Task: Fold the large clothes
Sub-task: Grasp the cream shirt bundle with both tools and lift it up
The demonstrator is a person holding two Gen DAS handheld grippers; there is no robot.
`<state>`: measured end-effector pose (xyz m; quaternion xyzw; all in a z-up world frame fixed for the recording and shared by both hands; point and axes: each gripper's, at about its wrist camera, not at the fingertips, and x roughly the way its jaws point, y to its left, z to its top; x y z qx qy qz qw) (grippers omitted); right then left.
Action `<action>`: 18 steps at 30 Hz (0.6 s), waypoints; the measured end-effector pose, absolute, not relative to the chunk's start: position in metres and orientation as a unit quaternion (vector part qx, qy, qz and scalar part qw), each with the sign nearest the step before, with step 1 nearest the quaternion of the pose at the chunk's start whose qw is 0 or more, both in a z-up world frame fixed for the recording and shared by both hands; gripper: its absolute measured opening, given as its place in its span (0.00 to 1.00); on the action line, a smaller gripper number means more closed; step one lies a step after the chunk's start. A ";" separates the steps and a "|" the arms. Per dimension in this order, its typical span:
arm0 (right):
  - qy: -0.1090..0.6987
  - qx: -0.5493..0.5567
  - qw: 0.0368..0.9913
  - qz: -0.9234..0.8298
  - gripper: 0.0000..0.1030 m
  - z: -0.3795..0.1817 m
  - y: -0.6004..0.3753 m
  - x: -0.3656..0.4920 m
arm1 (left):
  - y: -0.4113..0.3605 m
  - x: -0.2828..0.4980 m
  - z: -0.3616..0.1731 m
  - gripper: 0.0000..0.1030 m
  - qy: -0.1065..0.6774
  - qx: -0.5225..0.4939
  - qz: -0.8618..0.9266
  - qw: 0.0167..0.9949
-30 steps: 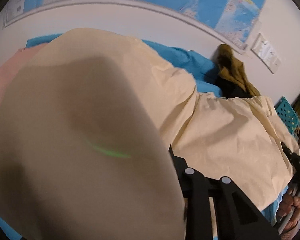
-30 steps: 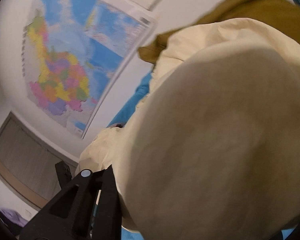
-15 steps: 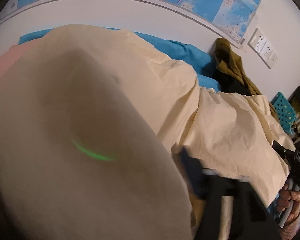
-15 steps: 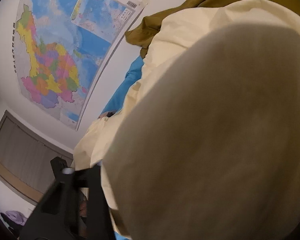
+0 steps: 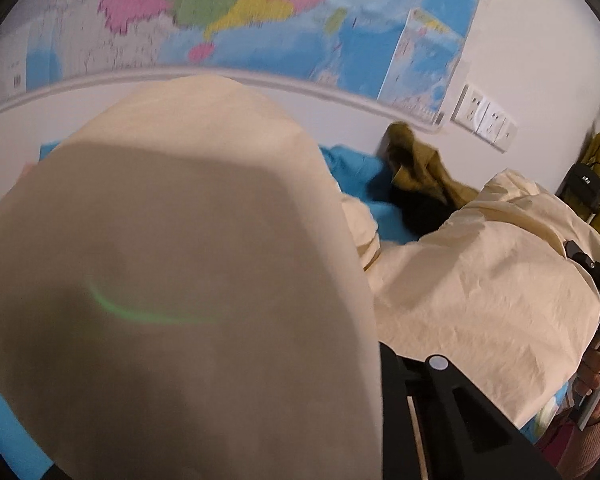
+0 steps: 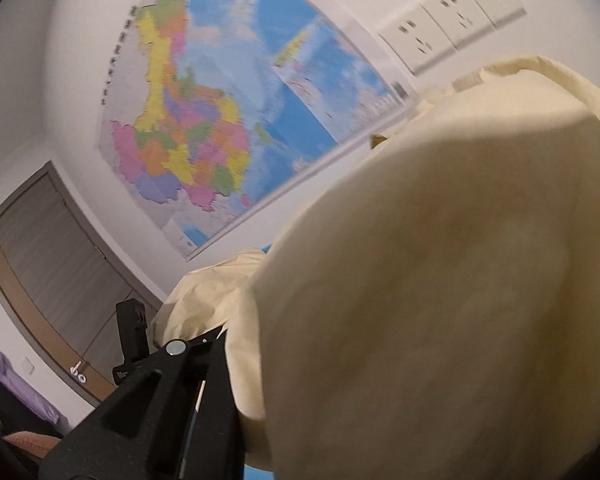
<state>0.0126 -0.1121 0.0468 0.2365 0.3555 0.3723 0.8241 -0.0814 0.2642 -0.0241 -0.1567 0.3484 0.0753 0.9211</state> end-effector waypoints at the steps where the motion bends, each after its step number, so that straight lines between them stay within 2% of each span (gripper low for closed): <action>1: 0.351 0.234 0.824 0.378 0.11 0.052 -0.110 0.013 | 0.265 -0.084 -0.019 0.14 0.343 -0.154 0.076 0.924; 10: 0.322 0.225 0.819 0.418 0.11 0.084 -0.078 0.025 | 0.293 -0.096 0.031 0.14 0.301 -0.150 0.089 0.938; 18: 0.320 0.221 0.795 0.466 0.11 0.098 -0.013 0.061 | 0.345 -0.107 0.072 0.14 0.271 -0.137 0.147 0.941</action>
